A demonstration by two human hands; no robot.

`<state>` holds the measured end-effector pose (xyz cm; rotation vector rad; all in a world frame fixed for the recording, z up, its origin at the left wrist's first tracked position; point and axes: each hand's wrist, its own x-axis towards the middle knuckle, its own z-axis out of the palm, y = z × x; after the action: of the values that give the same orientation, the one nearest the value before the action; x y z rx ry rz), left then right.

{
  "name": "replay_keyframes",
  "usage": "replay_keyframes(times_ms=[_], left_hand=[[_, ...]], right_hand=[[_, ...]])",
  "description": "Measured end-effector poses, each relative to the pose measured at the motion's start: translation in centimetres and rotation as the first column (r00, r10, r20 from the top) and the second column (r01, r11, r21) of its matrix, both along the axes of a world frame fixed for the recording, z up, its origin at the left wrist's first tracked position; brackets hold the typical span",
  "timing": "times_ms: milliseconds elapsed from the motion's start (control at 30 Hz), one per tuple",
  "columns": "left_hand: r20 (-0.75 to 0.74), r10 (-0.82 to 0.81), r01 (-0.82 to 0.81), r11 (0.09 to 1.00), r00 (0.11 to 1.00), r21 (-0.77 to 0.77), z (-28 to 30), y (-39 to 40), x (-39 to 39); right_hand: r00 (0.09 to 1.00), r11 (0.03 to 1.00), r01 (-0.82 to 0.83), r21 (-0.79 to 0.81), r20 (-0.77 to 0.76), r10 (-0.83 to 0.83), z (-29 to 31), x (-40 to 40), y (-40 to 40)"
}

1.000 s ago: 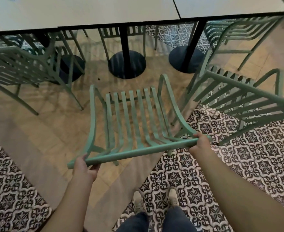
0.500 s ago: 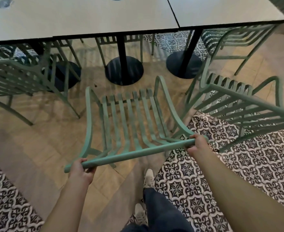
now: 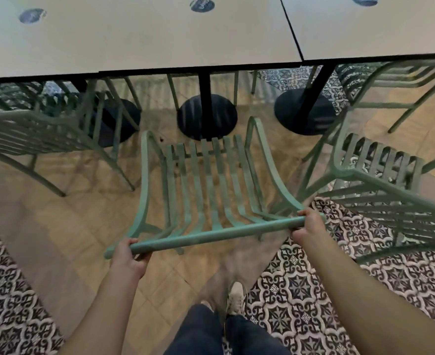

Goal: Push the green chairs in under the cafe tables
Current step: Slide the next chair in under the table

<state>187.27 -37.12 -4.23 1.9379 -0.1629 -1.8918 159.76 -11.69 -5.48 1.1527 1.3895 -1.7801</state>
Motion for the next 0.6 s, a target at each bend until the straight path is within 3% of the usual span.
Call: replay_keyframes(times_ms=[600], left_hand=[[0.004, -0.044, 0.044, 0.998, 0.999, -0.033, 1.2, -12.7, -10.6]], right_hand=[[0.998, 0.997, 0.066, -0.039, 0.026, -0.065, 1.1, -8.8, -11.2]])
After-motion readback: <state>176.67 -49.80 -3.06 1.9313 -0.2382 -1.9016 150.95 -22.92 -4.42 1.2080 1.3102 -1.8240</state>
